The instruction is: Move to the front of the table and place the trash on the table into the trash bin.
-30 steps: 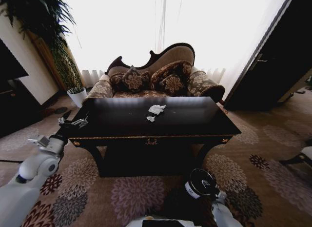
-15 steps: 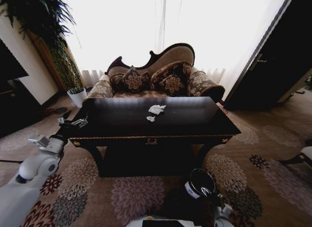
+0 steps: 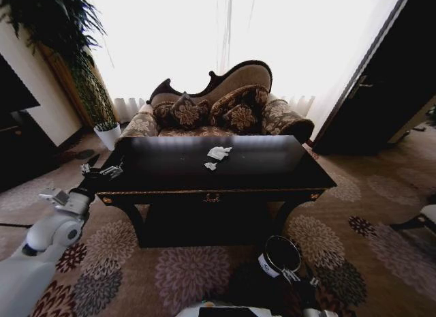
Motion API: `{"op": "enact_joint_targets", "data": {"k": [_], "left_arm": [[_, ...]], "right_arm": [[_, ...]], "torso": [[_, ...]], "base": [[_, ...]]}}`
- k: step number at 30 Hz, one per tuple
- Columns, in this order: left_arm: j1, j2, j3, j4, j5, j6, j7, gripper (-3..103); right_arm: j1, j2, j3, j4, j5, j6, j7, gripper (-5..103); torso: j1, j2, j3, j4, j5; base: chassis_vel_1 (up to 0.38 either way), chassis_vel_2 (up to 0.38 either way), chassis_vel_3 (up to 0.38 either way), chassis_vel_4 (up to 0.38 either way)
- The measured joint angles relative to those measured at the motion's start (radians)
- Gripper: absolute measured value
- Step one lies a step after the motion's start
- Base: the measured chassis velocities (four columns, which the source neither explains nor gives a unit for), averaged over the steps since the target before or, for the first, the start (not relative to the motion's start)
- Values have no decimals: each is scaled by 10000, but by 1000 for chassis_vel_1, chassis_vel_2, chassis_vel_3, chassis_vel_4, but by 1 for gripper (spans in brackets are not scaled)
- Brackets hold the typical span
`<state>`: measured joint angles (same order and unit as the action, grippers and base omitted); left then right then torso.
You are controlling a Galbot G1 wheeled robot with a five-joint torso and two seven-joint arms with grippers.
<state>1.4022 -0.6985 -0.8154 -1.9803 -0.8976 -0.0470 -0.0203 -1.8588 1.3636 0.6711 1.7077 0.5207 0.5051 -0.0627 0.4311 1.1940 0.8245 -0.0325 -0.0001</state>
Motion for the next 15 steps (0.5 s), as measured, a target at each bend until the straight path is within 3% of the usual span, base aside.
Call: {"op": "enact_joint_targets", "data": {"k": [15], "left_arm": [[0,0,0,0,0,0,0,100]], "right_arm": [[-737,-608,1204,4215,1450,-2050,1201,100]], "torso": [[1,0,1,1,1]], "base": [[0,0,0,0]]}}
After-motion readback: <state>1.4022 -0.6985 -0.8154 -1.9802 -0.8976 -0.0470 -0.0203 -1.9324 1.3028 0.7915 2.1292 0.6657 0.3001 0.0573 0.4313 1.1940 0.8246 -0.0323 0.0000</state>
